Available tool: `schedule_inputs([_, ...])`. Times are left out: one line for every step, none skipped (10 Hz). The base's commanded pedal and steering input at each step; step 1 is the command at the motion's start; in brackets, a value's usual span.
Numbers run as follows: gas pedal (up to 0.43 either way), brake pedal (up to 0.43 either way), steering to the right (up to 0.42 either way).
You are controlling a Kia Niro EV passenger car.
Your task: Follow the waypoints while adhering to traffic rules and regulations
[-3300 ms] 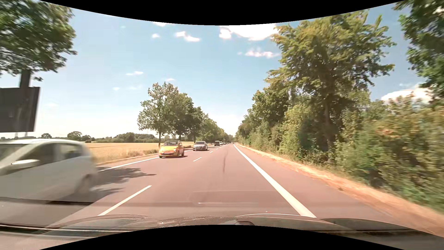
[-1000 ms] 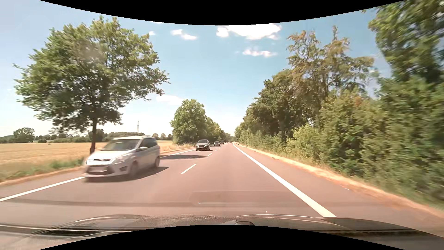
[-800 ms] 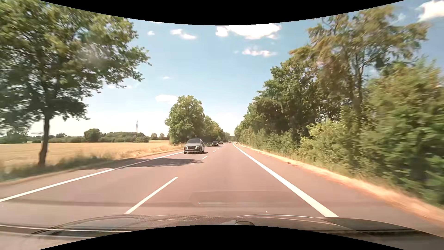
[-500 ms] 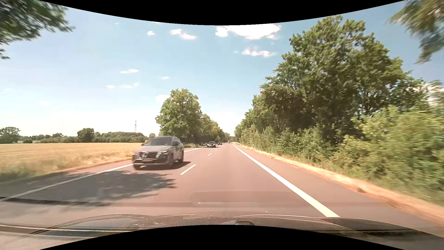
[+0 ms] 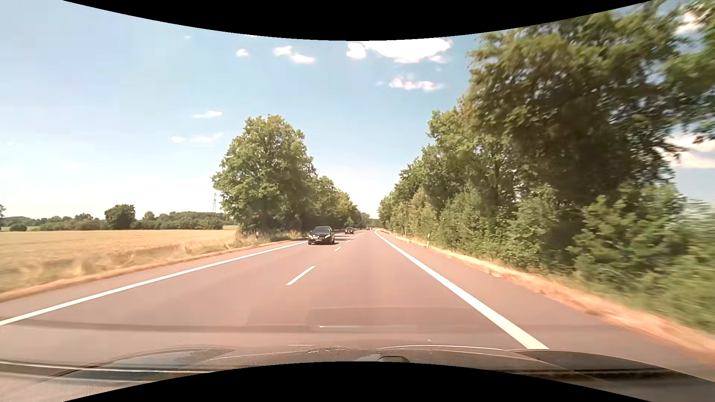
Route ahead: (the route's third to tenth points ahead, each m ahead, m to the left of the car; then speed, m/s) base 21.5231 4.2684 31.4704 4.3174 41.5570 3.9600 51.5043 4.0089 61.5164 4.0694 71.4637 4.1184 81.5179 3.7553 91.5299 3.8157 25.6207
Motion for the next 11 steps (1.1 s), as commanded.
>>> schedule_inputs([0.429,0.000,0.001])
schedule_inputs([0.429,0.000,0.001])
schedule_inputs([0.429,0.000,0.001])
schedule_inputs([0.429,0.000,0.001])
schedule_inputs([0.421,0.000,0.001])
schedule_inputs([0.421,0.000,0.001])
schedule_inputs([0.421,0.000,0.001])
schedule_inputs([0.409,0.000,0.001])
schedule_inputs([0.409,0.000,0.001])
schedule_inputs([0.409,0.000,0.001])
schedule_inputs([0.409,0.000,0.001])
